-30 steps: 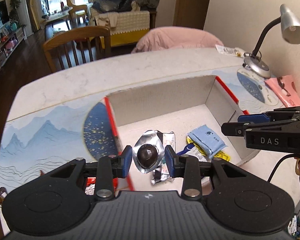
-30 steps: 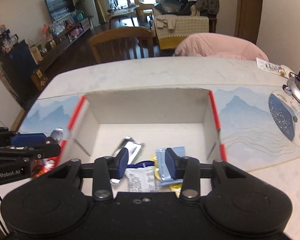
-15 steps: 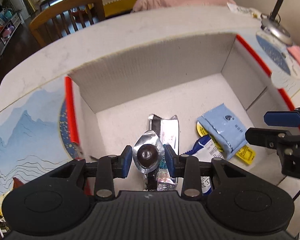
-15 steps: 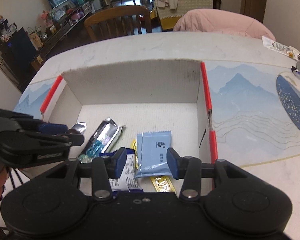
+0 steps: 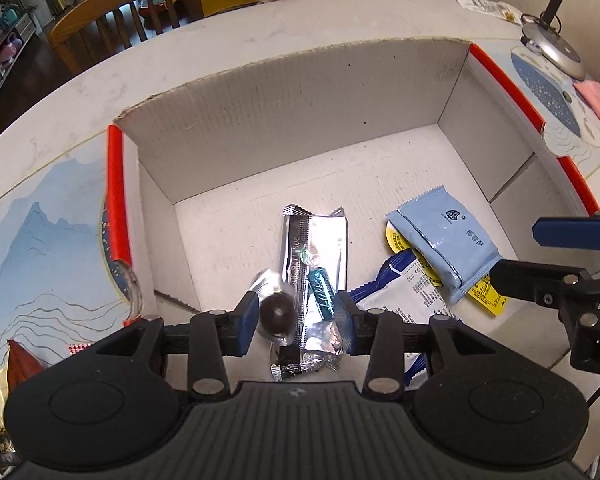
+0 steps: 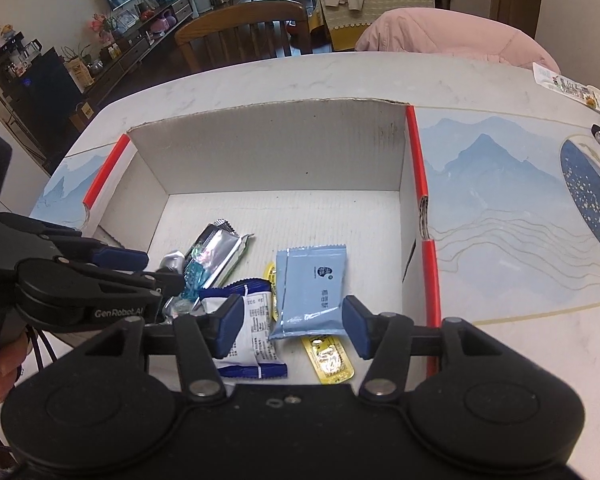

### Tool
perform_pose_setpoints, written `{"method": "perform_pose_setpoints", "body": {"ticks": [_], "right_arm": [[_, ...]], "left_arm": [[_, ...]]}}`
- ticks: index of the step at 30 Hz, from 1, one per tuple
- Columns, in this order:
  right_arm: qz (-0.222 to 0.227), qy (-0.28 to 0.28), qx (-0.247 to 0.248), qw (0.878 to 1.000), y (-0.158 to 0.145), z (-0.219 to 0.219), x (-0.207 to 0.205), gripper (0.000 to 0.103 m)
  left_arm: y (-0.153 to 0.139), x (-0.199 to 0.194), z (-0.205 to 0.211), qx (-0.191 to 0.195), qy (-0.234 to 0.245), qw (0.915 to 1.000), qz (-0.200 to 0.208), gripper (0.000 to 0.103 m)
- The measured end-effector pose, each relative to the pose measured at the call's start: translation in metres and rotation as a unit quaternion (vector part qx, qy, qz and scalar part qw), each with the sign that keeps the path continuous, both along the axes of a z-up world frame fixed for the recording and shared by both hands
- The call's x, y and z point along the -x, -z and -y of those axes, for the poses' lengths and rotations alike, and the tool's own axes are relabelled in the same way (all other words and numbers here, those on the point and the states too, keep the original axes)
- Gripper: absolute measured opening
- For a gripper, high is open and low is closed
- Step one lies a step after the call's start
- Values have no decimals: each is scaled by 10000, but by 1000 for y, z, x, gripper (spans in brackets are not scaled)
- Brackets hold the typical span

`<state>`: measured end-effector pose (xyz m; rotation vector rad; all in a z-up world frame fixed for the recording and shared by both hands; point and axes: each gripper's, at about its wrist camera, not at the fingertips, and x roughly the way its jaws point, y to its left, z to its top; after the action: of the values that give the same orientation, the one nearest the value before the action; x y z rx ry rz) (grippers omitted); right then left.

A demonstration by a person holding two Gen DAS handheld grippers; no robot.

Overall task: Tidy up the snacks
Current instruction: 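Move both tools back from the box to the snack pile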

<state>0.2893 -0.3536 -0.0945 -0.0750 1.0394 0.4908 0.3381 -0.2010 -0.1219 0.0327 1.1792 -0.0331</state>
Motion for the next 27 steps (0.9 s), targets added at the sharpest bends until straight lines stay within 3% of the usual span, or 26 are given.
{"method": "perform_pose_setpoints", "body": {"ticks": [9, 12, 20, 24, 27], "right_arm": [[175, -139, -168, 9996, -19, -4, 15, 54], [277, -142, -229, 9993, -27, -8, 23, 63], [571, -159, -413, 9974, -50, -27, 47, 65], [761, -163, -502, 9957, -59, -43, 62, 77], [879, -150, -541, 9945, -64, -57, 75, 79]], "left_arm": [[-35, 31, -10, 233, -64, 9986, 460, 43], [-46, 41, -15, 338, -117, 9974, 619, 43], [-74, 70, -31, 476, -54, 9932, 1058, 44], [-86, 87, -45, 483, 21, 9907, 1275, 50], [-93, 100, -59, 451, 42, 9886, 1439, 52]]}}
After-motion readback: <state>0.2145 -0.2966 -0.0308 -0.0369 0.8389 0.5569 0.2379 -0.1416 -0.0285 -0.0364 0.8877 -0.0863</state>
